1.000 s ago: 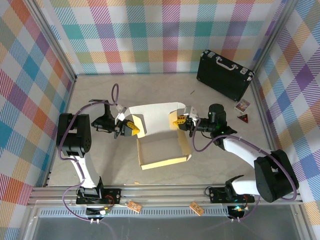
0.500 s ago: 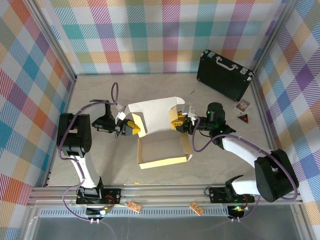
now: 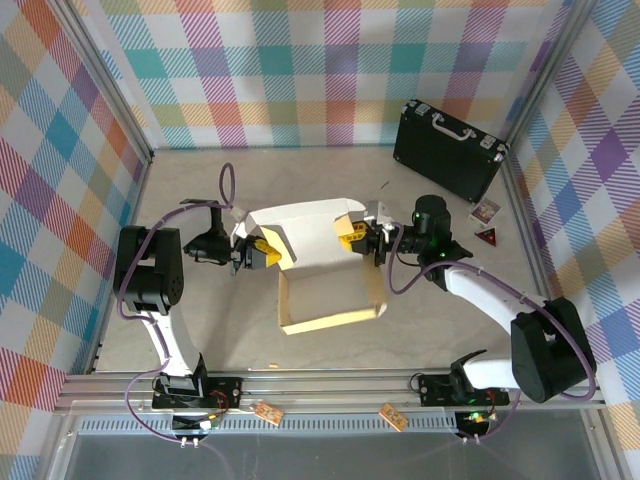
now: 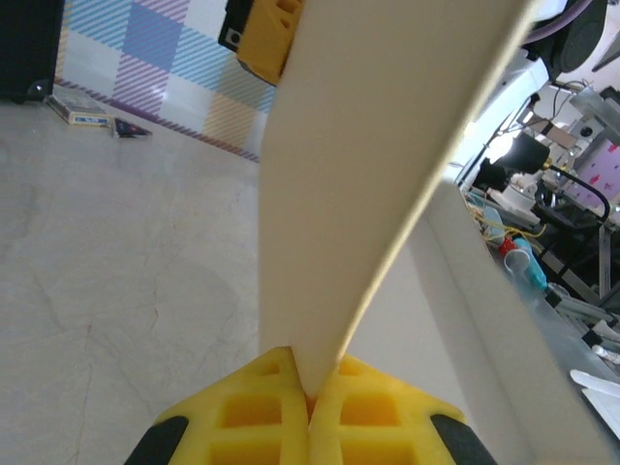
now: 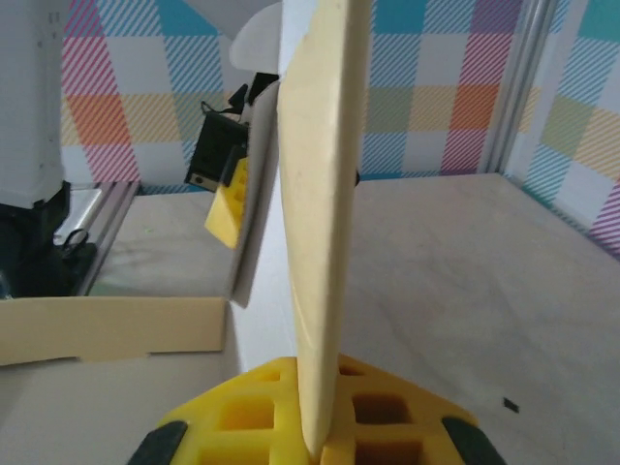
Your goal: Fold the paper box
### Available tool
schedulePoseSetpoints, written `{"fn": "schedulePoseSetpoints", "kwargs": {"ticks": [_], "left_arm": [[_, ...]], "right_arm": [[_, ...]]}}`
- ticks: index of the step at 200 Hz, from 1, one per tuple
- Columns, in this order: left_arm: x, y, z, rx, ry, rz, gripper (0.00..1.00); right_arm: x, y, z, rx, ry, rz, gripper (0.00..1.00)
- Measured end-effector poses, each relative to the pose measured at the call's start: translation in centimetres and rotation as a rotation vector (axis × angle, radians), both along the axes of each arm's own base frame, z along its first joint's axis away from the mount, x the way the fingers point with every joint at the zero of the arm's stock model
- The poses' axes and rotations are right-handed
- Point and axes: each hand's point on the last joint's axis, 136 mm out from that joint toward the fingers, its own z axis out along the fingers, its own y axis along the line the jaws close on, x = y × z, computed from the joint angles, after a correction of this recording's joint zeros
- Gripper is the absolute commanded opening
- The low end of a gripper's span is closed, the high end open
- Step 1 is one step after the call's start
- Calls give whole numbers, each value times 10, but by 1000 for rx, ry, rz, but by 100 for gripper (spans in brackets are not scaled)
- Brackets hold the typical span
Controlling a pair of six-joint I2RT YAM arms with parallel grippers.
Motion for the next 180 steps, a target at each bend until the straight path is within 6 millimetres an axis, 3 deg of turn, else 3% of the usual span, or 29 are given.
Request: {"fn": "schedulePoseSetpoints", "kwargs": {"ticks": [44,102,180], "left_arm": [[0,0,0,-1,-3,0,0],[-3,5,-9,4,9,13,0],[-5,18,4,4,-62,61,0]], "right_arm": [[-2,0,-2,2,-9,7,0],[-2,-1,-22,17,-63,1,0],[-5,5,-16,35,-133,12,0]]}}
